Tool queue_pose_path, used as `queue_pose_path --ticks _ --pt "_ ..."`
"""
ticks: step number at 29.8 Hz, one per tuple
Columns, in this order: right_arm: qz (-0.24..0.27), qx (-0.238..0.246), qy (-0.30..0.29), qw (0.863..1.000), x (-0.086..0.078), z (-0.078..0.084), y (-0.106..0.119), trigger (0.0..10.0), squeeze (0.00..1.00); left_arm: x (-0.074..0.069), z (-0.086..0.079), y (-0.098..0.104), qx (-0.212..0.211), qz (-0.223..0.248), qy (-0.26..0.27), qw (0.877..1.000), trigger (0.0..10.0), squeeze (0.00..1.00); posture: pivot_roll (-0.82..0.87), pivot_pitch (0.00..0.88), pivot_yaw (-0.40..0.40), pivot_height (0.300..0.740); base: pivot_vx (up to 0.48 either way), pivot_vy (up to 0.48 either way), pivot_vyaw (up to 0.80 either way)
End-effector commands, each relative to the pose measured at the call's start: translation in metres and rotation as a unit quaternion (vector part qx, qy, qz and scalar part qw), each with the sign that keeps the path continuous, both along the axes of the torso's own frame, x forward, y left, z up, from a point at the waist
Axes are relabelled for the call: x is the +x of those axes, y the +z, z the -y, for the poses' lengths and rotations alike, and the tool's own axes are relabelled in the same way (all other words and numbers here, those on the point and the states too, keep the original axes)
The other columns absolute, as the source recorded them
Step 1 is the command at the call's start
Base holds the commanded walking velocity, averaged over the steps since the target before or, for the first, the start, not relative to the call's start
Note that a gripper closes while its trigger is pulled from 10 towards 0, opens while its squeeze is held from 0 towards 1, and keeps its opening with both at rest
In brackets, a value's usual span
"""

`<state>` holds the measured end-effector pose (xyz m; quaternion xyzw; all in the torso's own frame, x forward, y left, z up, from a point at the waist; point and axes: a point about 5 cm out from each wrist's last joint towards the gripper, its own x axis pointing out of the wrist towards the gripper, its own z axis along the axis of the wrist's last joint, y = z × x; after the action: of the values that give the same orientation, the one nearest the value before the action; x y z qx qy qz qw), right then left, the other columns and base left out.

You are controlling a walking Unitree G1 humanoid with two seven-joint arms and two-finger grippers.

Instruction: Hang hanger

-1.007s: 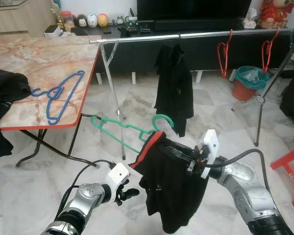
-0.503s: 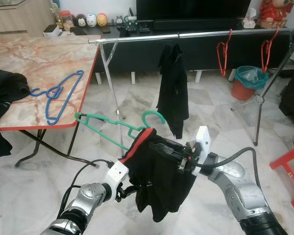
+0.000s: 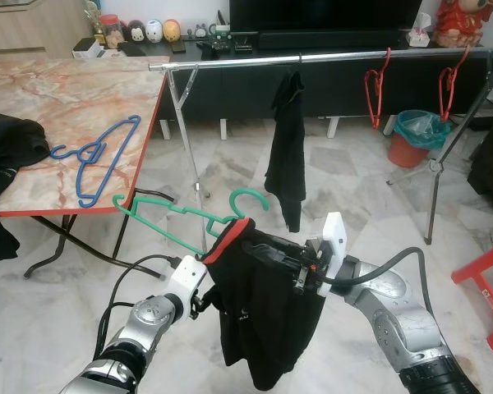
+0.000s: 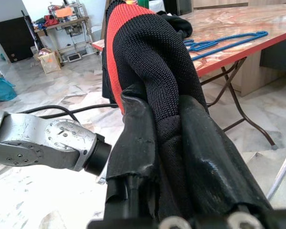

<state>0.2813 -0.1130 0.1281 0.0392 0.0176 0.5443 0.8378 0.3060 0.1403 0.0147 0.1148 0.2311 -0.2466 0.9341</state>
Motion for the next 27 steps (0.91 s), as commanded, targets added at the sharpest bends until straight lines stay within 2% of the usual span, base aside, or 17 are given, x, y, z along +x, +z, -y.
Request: queue_pose_path --ticks 1,4,7,11,15,16,19,24,27 --pt "0.021 0.010 0.011 1.000 -0.001 -0.003 0.011 10.0 0.00 0.002 0.002 0.002 -0.015 -0.006 -0.005 1.000 10.0 0.00 0.01 0.037 0.008 0.740 0.000 0.000 0.00" --pt "0.020 0.008 0.012 1.000 -0.001 -0.003 0.010 10.0 0.00 -0.001 0.008 0.002 -0.042 -0.016 -0.035 0.998 10.0 0.00 0.01 0.038 0.005 0.740 0.000 0.000 0.00" --pt "0.018 0.008 0.011 1.000 0.000 -0.003 0.010 10.0 0.00 -0.013 0.017 -0.003 -0.079 -0.052 -0.113 0.989 10.0 0.00 0.01 0.037 0.005 0.740 0.000 0.000 0.00" --pt "0.018 0.007 0.010 1.000 0.001 -0.003 0.010 10.0 0.00 -0.019 0.017 -0.008 -0.073 -0.072 -0.136 0.985 10.0 0.00 0.01 0.037 0.005 0.740 0.000 0.000 0.00" --pt "0.018 0.006 0.010 1.000 0.001 -0.003 0.010 10.0 0.00 -0.016 0.013 -0.009 -0.052 -0.060 -0.106 0.991 10.0 0.00 0.01 0.038 0.004 0.740 0.000 0.000 0.00" --pt "0.019 0.006 0.011 1.000 0.001 -0.003 0.011 10.0 0.00 -0.012 0.011 -0.010 -0.036 -0.054 -0.074 0.995 10.0 0.00 0.01 0.037 0.003 0.740 0.000 0.000 0.00" --pt "0.019 0.006 0.013 1.000 0.000 -0.004 0.012 10.0 0.00 -0.007 0.007 -0.008 -0.015 -0.040 -0.025 0.999 10.0 0.00 0.01 0.036 0.003 0.740 0.000 0.000 0.00" --pt "0.020 0.007 0.016 1.000 -0.001 -0.005 0.012 10.0 0.00 -0.003 0.003 -0.006 -0.006 -0.024 0.009 1.000 10.0 0.00 0.01 0.036 0.003 0.740 0.000 0.000 0.00" --pt "0.019 0.007 0.016 1.000 -0.001 -0.004 0.012 10.0 0.00 -0.002 0.004 -0.005 -0.026 -0.017 0.022 0.999 10.0 0.00 0.01 0.035 0.003 0.740 0.000 0.000 0.00"
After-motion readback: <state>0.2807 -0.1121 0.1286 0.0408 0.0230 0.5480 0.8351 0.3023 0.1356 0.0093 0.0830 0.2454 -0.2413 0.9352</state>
